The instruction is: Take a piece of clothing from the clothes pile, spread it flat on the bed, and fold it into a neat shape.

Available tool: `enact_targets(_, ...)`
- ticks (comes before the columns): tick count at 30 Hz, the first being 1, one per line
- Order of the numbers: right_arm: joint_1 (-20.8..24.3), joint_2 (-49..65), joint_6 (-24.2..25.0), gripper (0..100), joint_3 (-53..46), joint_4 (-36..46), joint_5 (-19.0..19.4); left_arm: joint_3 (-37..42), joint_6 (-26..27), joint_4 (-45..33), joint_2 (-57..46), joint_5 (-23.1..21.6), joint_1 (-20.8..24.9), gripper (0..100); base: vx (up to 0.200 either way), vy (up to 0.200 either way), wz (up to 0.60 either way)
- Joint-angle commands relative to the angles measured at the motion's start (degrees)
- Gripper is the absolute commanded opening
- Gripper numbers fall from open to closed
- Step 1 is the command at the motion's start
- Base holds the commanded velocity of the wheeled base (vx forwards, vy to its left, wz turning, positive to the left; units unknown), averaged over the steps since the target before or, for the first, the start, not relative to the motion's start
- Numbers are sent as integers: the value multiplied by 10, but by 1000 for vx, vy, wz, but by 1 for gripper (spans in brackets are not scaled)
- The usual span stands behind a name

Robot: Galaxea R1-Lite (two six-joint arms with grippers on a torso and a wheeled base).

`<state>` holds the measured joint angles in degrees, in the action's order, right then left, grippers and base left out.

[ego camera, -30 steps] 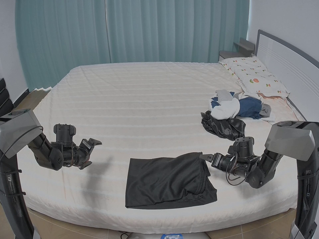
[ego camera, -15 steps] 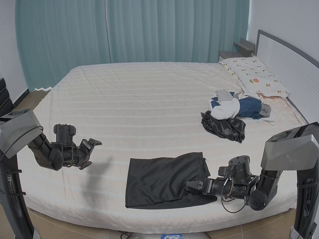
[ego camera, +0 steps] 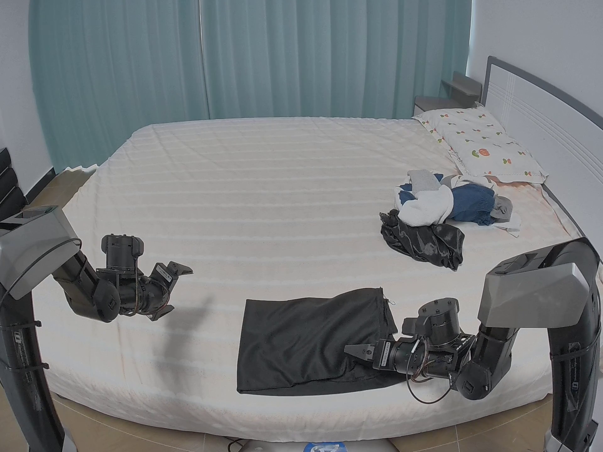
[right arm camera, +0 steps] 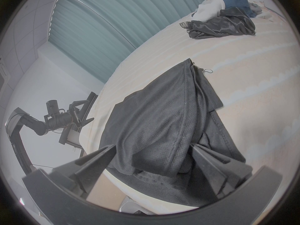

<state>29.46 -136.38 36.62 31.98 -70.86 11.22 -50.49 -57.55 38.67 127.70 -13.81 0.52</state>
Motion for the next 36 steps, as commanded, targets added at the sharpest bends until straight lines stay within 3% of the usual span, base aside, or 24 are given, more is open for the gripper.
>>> enact_targets(1, 2, -6, -1, 0, -2, -1, -2, 0, 0, 0, 0, 0, 0, 100, 0, 0, 0)
enact_targets(6, 1, 6, 0, 0, -17, -9, -21, 0, 0, 0, 0, 0, 0, 100, 0, 0, 0)
enact_targets(21, -27, 70, -3, 0, -102, -5, -15, 0, 0, 0, 0, 0, 0, 100, 0, 0, 0)
enact_targets(28, -54, 67, -48, 0, -127, -3, -13, 1, 0, 0, 0, 0, 0, 100, 0, 0, 0)
enact_targets(36, -55, 61, -52, 0, -132, 0, -12, 0, 0, 0, 0, 0, 0, 100, 0, 0, 0)
